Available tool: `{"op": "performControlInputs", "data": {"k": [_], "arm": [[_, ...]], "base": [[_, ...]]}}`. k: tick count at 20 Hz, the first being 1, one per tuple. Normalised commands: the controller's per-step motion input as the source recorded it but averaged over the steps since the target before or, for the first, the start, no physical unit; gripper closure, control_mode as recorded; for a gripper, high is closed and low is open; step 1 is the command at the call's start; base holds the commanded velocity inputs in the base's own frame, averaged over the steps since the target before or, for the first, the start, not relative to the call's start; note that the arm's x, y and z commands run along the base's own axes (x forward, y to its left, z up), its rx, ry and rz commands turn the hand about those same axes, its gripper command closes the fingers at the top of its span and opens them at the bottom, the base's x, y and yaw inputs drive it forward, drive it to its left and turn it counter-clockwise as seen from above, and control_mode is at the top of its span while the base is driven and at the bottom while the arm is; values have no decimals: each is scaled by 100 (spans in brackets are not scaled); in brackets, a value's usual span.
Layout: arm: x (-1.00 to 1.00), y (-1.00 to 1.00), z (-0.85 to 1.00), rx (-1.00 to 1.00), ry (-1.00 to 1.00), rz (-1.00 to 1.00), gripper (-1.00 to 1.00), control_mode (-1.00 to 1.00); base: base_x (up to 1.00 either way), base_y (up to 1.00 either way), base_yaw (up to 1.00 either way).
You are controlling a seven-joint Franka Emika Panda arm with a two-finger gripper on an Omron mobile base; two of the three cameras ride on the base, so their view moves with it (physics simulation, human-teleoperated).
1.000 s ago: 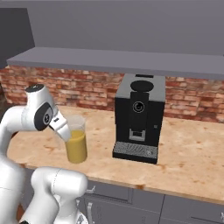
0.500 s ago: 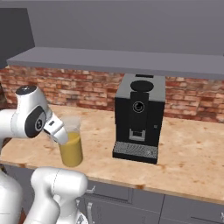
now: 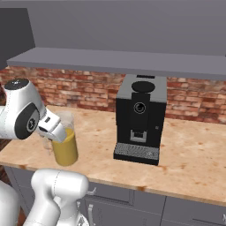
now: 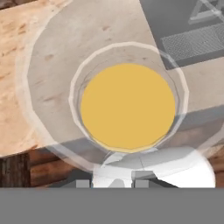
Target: There is a tray on the dining counter. Grab the cup, mug, and pitcher and place them on the tray. The pitcher may be placed next to the tray if it cannot fit the tray.
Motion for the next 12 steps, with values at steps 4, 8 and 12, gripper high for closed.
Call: {"op": "performControlInputs", "data": {"k": [4,8,12], "arm": [[-42,0,42,0,0,11,100,-100],[-40,-4,32,0,0,7,100,-100],[-4,-5,23,0,-5,5,100,-100]], "base": [[0,0,0],[0,0,0],[0,0,0]]}}
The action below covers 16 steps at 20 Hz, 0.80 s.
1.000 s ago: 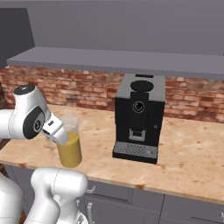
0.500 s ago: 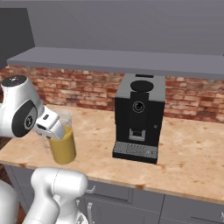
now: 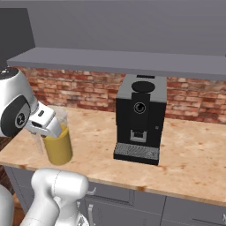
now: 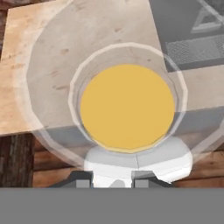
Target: There is a tray on the dining counter. Grab the cup, mug, and pitcher and place them on the tray. The pitcher may be placed next to the tray if it cannot fit the tray.
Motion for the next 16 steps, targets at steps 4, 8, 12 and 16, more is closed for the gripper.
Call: {"op": "performControlInputs", "data": {"k": [4,8,12,16], "arm": [[-6,-6,19,0,-4,8,100,-100],[-4,-5,10,0,0,8,100,-100],[-4,-1,8,0,0,8,100,-100],[0,0,1,0,0,6,100,-100]], "base": [[0,0,0],[0,0,0],[0,0,0],[0,0,0]]}}
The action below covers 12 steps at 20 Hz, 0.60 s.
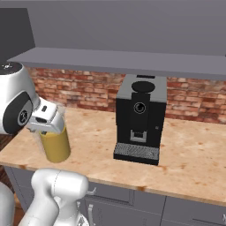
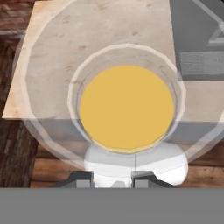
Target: There is a tray on the dining counter. Grab the cup, mug, and pitcher and place them on the tray. The pitcher may be placed next to the tray if it cannot fit the tray.
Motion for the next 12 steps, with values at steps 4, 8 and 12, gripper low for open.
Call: {"op": "performControlInputs", "data": {"k": [4,8,12], "arm": [[0,4,0,-1,0,0,100,-100],[0,0,0,0,0,0,100,-100],[0,0,0,0,0,0,100,100]], "base": [[0,0,0],[0,0,0],[-4,0,0]]}}
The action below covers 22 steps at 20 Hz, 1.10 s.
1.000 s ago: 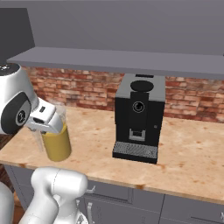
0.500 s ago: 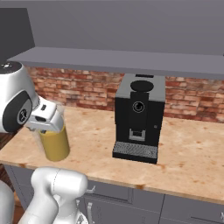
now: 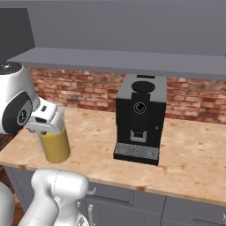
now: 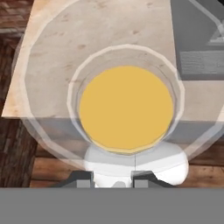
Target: There is a tray on the dining counter. Grab the cup, mug, and pitcher and place them on the tray. The pitcher may be placed next to the tray if it cannot fit the tray.
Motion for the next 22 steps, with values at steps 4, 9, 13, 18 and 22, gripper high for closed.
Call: {"op": "performControlInputs", "data": {"k": [4,9,13,18,22], "arm": [[0,0,0,0,0,0,100,100],[0,0,0,0,0,0,100,100],[0,0,0,0,0,0,100,100],[0,0,0,0,0,0,100,100],[0,0,0,0,0,0,100,100]], "base": [[-66,0,-13],[-95,0,-38],[-99,0,-52],[-73,0,-67],[-38,0,-73]]}}
